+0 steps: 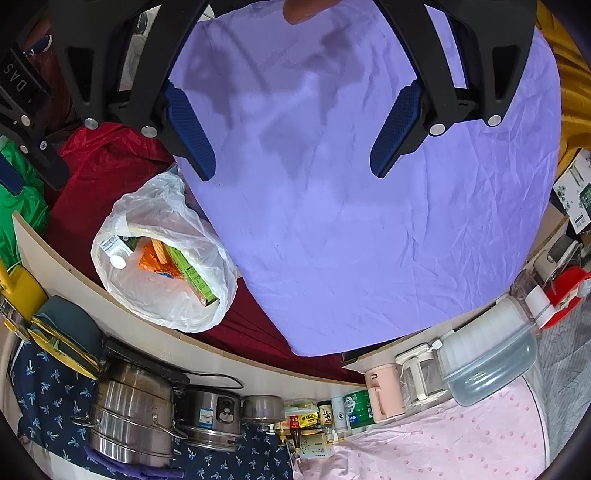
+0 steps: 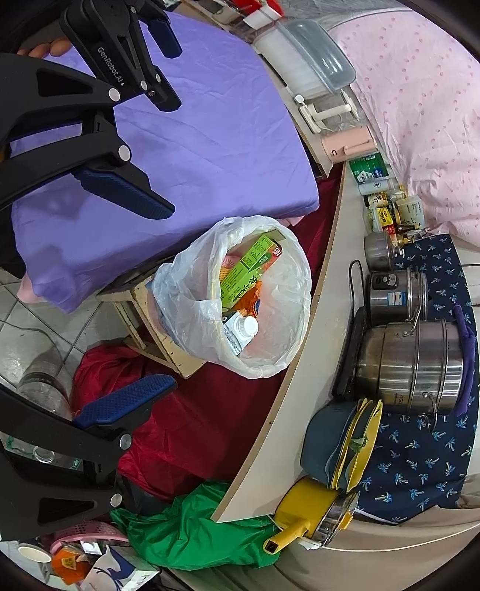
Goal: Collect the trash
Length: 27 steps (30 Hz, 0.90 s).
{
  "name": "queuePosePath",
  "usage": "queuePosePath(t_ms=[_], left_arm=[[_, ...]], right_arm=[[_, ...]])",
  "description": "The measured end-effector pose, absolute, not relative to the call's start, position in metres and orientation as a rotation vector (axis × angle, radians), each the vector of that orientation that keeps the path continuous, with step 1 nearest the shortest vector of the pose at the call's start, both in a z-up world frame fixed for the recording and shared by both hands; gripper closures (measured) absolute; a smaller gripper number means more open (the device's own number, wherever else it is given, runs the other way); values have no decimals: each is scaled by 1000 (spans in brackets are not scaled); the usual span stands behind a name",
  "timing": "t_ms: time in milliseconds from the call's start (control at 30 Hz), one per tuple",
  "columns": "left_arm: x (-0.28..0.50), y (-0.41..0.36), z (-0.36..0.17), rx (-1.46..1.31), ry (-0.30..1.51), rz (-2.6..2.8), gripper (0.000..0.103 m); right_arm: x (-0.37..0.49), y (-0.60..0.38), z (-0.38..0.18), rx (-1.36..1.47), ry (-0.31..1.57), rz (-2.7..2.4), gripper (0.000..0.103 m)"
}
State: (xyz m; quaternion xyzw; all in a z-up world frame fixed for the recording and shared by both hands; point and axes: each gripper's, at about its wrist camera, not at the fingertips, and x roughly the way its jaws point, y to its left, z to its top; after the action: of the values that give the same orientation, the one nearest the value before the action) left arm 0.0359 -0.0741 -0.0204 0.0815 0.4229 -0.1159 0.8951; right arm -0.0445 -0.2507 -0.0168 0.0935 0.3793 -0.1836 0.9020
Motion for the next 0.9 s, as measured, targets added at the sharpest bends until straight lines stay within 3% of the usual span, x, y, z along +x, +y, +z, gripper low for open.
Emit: queuePosePath(t_ms=[900], left_arm=[[33, -82, -24, 175, 886, -253, 21]], right_arm=[[-45, -242, -23, 204, 783, -369, 20]])
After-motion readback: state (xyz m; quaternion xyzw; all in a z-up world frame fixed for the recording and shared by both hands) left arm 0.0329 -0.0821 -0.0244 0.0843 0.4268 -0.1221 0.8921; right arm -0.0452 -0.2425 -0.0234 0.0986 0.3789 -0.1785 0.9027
